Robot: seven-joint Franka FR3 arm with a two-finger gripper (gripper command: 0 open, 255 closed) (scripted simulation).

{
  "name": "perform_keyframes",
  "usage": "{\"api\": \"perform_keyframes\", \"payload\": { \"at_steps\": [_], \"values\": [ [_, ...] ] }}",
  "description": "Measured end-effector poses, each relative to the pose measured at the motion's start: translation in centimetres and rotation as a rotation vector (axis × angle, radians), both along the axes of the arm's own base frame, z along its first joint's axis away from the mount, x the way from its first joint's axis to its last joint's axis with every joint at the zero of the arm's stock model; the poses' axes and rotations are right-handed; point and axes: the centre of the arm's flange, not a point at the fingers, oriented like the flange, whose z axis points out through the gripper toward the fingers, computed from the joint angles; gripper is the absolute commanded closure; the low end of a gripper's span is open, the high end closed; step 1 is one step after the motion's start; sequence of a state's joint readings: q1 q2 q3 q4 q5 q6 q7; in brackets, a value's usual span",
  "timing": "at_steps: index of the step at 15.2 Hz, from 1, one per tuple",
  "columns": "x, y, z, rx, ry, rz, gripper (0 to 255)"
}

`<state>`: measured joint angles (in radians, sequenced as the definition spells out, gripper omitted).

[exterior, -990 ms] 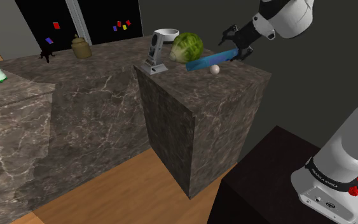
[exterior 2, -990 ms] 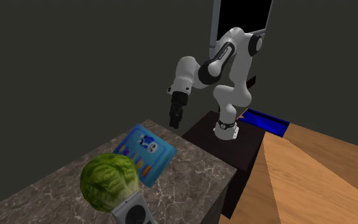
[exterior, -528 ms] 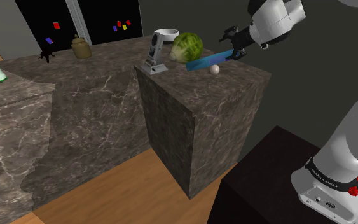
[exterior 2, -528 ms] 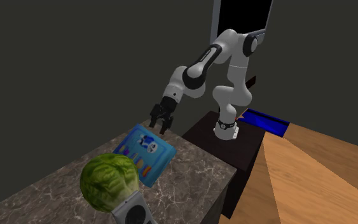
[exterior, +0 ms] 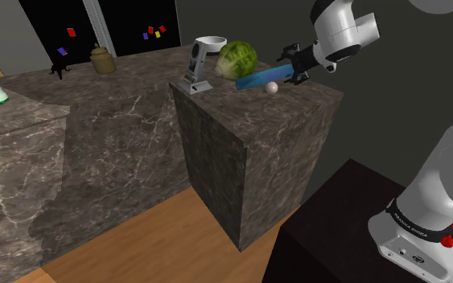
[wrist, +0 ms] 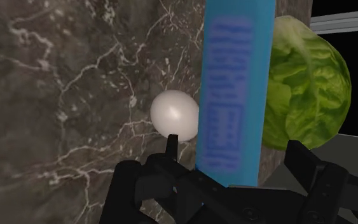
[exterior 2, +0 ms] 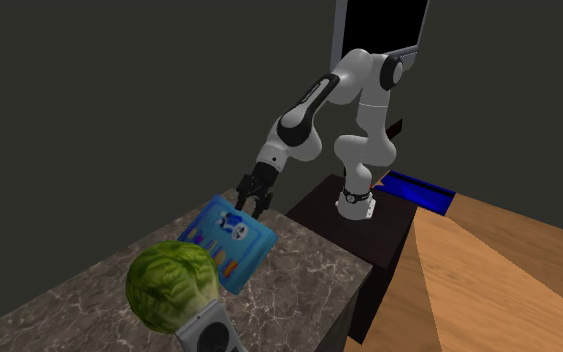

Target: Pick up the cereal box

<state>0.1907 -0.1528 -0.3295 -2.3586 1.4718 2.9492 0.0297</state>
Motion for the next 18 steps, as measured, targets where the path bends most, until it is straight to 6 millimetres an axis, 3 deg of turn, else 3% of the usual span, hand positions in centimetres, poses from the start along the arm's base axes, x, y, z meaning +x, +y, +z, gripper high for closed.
{"api": "perform_keyframes", "payload": {
  "at_steps": [11,18],
  "values": [
    [0.0,0.0,0.0,0.0,0.0,0.0,255],
    [0.1,-0.1,3.3,0.001,0.002,0.0,255]
  ]
}}
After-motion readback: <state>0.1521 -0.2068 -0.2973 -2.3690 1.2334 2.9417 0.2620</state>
